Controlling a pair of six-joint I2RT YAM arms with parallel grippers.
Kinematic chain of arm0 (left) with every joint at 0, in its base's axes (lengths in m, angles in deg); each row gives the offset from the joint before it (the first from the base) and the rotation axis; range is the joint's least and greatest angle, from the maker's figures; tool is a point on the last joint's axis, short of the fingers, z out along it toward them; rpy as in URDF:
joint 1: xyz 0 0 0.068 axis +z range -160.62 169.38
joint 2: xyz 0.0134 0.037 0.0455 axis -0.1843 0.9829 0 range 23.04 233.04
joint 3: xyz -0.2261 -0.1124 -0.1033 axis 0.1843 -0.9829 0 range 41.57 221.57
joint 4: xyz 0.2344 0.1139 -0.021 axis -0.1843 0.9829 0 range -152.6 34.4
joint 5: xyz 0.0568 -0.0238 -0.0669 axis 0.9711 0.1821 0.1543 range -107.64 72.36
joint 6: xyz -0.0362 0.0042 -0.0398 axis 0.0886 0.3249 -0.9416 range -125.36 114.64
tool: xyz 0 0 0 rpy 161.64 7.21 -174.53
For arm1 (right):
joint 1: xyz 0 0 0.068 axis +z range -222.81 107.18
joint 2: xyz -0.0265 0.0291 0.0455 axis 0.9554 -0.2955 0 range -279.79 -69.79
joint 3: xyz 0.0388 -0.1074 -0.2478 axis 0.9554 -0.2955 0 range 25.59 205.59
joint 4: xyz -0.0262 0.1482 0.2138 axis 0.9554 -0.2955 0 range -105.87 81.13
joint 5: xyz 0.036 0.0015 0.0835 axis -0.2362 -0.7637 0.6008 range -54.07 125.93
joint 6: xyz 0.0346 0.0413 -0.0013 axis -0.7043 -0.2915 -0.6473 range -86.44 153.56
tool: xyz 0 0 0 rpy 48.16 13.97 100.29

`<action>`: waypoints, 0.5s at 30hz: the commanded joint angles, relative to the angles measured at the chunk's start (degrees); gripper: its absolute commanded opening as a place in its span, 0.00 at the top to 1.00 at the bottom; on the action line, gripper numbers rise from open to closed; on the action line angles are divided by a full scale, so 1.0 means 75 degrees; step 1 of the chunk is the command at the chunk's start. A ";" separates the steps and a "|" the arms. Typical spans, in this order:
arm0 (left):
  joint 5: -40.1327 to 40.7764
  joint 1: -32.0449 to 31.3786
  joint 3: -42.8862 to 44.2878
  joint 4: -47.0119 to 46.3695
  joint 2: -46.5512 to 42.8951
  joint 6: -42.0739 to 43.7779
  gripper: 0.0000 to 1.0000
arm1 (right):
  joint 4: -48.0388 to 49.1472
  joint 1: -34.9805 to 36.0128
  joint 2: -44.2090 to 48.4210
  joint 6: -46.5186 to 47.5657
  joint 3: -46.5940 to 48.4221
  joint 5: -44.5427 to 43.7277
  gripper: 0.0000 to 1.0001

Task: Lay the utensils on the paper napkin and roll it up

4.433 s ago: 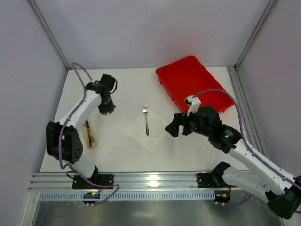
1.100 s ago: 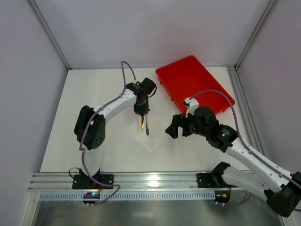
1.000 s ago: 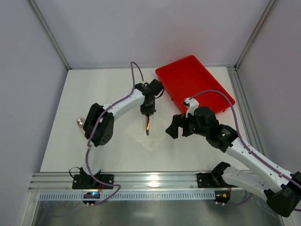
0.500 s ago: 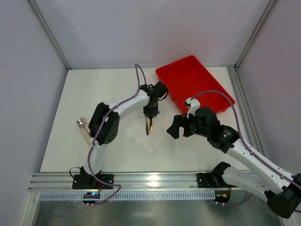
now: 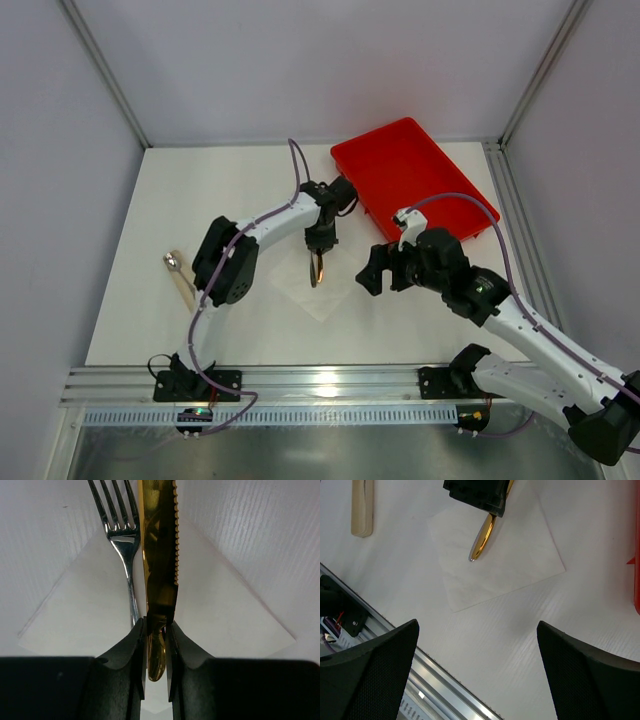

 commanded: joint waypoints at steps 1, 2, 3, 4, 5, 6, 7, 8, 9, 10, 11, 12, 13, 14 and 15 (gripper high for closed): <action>0.0166 0.0013 0.0183 0.0126 0.0089 -0.0157 1.00 | 0.0012 -0.0018 0.0172 0.0130 0.0077 -0.0152 0.00; 0.0166 0.0013 0.0183 0.0115 0.0101 -0.0157 1.00 | 0.0012 -0.0018 0.0160 0.0130 0.0077 -0.0141 0.01; 0.0178 0.0013 0.0172 0.0126 0.0113 -0.0168 1.00 | 0.0035 -0.0018 0.0148 0.0130 0.0065 -0.0141 0.01; 0.0201 0.0013 0.0183 0.0173 0.0113 -0.0168 1.00 | 0.0024 -0.0018 0.0160 0.0130 0.0065 -0.0141 0.01; 0.0236 0.0013 0.0183 0.0197 0.0124 -0.0180 1.00 | 0.0035 -0.0018 0.0148 0.0130 0.0077 -0.0129 0.00; 0.0260 0.0024 0.0172 0.0197 0.0124 -0.0169 1.00 | 0.0047 -0.0018 0.0160 0.0130 0.0077 -0.0129 0.00; 0.0283 0.0013 0.0171 0.0208 0.0136 -0.0180 0.99 | 0.0036 -0.0029 0.0148 0.0142 0.0077 -0.0141 0.00; 0.0307 0.0013 0.0171 0.0232 0.0148 -0.0157 0.98 | 0.0047 -0.0018 0.0148 0.0142 0.0077 -0.0141 0.00; 0.0295 0.0013 0.0171 0.0232 0.0159 -0.0145 0.98 | 0.0059 -0.0018 0.0148 0.0142 0.0065 -0.0152 0.00; 0.0284 0.0013 0.0171 0.0220 0.0171 -0.0133 0.97 | 0.0047 -0.0018 0.0148 0.0153 0.0065 -0.0176 0.00; 0.0295 0.0024 0.0171 0.0243 0.0183 -0.0133 0.96 | 0.0047 -0.0018 0.0148 0.0142 0.0065 -0.0176 0.00; 0.0318 0.0013 0.0171 0.0255 0.0183 -0.0122 0.96 | 0.0036 -0.0018 0.0148 0.0142 0.0065 -0.0199 0.00; 0.0330 0.0013 0.0171 0.0267 0.0195 -0.0110 0.95 | 0.0047 -0.0018 0.0160 0.0142 0.0053 -0.0199 0.00; 0.0342 0.0013 0.0195 0.0325 0.0218 -0.0110 0.95 | 0.0047 -0.0018 0.0160 0.0130 0.0030 -0.0199 0.00; 0.0365 0.0013 0.0195 0.0337 0.0230 -0.0110 0.95 | 0.0059 -0.0029 0.0160 0.0130 0.0030 -0.0199 0.00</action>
